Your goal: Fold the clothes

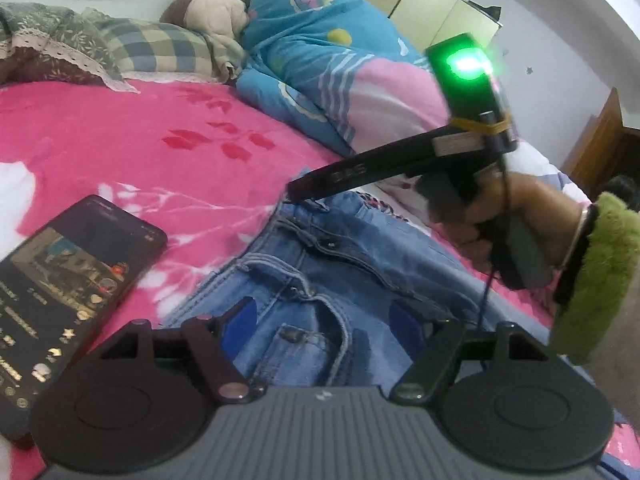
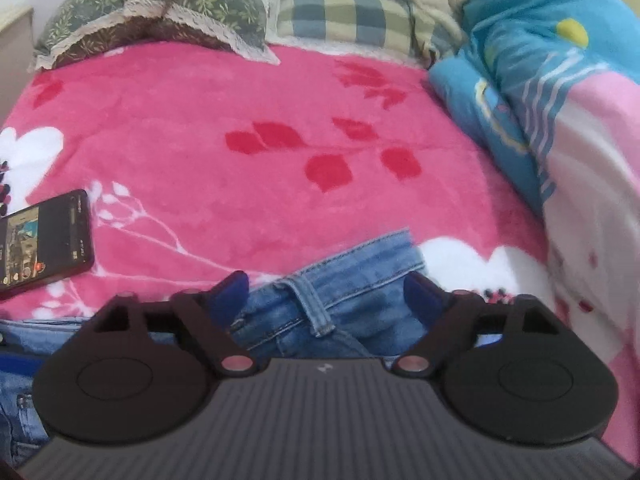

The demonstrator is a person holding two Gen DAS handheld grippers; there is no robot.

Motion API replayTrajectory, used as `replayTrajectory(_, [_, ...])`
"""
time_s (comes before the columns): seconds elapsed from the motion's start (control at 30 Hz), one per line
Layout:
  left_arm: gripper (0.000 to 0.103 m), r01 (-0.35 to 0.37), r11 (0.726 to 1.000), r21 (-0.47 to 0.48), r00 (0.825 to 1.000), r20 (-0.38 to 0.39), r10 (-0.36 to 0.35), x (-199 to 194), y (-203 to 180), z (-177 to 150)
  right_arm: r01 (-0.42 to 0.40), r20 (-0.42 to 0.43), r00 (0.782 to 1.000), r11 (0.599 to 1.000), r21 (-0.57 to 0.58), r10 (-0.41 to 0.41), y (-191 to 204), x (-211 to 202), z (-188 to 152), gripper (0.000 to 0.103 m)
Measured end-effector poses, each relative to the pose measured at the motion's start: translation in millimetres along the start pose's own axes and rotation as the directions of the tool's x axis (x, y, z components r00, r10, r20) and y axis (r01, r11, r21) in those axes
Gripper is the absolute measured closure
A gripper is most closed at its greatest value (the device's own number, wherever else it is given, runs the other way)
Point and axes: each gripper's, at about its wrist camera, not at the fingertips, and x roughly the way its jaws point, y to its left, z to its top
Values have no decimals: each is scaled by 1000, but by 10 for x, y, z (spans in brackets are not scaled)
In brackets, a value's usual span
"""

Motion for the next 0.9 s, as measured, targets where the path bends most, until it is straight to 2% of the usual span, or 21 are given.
replayTrajectory(0.1, [29, -1, 1000, -9, 1000, 6, 1, -14, 15, -1, -24, 49, 999, 998, 52, 21, -94, -137, 38, 17])
replayTrajectory(0.17, [29, -4, 1000, -19, 1000, 19, 4, -44, 19, 8, -70, 130, 990, 989, 133, 52, -275, -303, 36, 17])
replayTrajectory(0.27, [28, 10, 1000, -27, 999, 48, -8, -100, 40, 34, -104, 211, 976, 959, 264, 48, -605, -549, -68, 22])
replayTrajectory(0.33, [28, 31, 999, -25, 998, 53, -30, -114, 50, 49, -80, 183, 983, 945, 316, 22, -773, -617, -201, 48])
replayTrajectory(0.43, [28, 19, 1000, -8, 1000, 23, -19, -67, 47, 54, -10, 102, 994, 923, 385, -32, -1010, -711, -529, 66])
replayTrajectory(0.53, [28, 2, 1000, -13, 1000, 20, -2, -72, 89, 59, 60, 34, 996, 878, 475, -86, -1255, -881, -987, 67])
replayTrajectory(0.63, [28, 31, 999, -30, 998, 63, -29, -152, 113, 75, 124, -15, 990, 832, 540, -138, -1537, -995, -1370, 65])
replayTrajectory(0.73, [28, 98, 995, -17, 990, 99, -96, -179, 40, 90, 144, -27, 988, 825, 546, -155, -1750, -963, -1530, 62])
replayTrajectory(0.77, [28, 121, 993, -9, 987, 106, -119, -152, 0, 99, 128, -16, 990, 832, 539, -141, -1799, -918, -1533, 60])
replayTrajectory(0.83, [28, 164, 986, 12, 979, 117, -164, -77, -91, 122, 91, 8, 994, 846, 525, -112, -1877, -768, -1491, 51])
replayTrajectory(0.9, [28, 171, 985, 39, 975, 139, -175, 42, -176, 185, 37, 33, 998, 862, 506, -62, -1901, -605, -1413, 45])
